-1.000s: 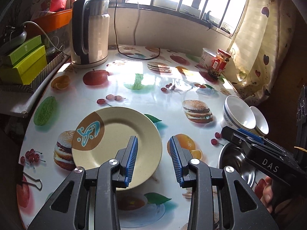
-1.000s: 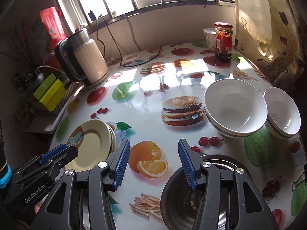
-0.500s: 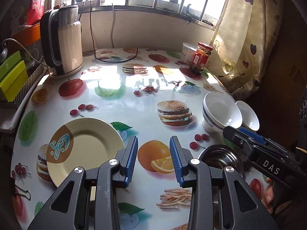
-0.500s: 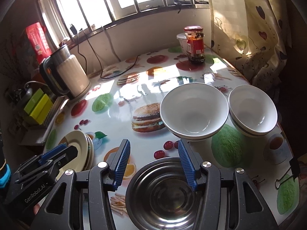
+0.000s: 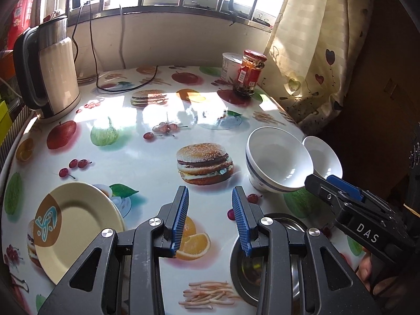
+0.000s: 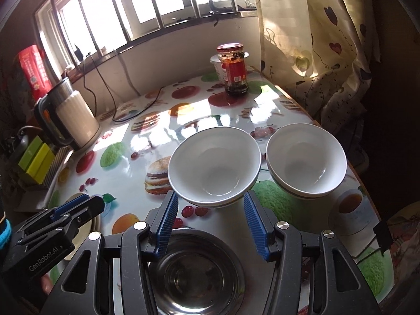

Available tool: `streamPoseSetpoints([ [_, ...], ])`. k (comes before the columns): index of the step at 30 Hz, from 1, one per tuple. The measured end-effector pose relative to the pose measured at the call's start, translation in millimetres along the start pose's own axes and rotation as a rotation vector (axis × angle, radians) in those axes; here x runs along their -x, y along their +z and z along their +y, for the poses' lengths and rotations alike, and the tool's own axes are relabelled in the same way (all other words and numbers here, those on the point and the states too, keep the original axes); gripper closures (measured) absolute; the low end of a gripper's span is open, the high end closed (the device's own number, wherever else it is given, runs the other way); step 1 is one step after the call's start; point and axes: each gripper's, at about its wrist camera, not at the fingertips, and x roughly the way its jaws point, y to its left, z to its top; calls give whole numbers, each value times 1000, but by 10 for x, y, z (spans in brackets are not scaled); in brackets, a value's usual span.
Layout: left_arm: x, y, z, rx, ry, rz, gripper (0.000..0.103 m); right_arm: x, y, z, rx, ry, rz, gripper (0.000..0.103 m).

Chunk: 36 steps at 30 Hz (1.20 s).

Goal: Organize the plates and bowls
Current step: 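Move the left tool to a white bowl rim while the right tool reaches another bowl, then close the left tool on its white bowl rim while the right tool grips its bowl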

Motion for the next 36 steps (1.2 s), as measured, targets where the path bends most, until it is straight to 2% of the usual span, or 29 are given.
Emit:
streamPoseSetpoints([
  [8, -220, 111, -162, -16, -38, 25, 67, -82, 77, -220, -15, -44, -7, 51],
  [17, -467, 231, -307, -40, -43, 51, 67, -207, 144, -367, -13, -78, -11, 51],
  [29, -703, 321, -380, -45, -40, 85, 67, -329, 208, -425, -7, -61, -10, 51],
  [34, -753, 332, -406, -47, -41, 91, 67, -347, 228, -393, 16, -47, -22, 53],
  [36, -766, 338, -413, -49, -42, 92, 67, -374, 232, -383, 19, -39, -15, 57],
])
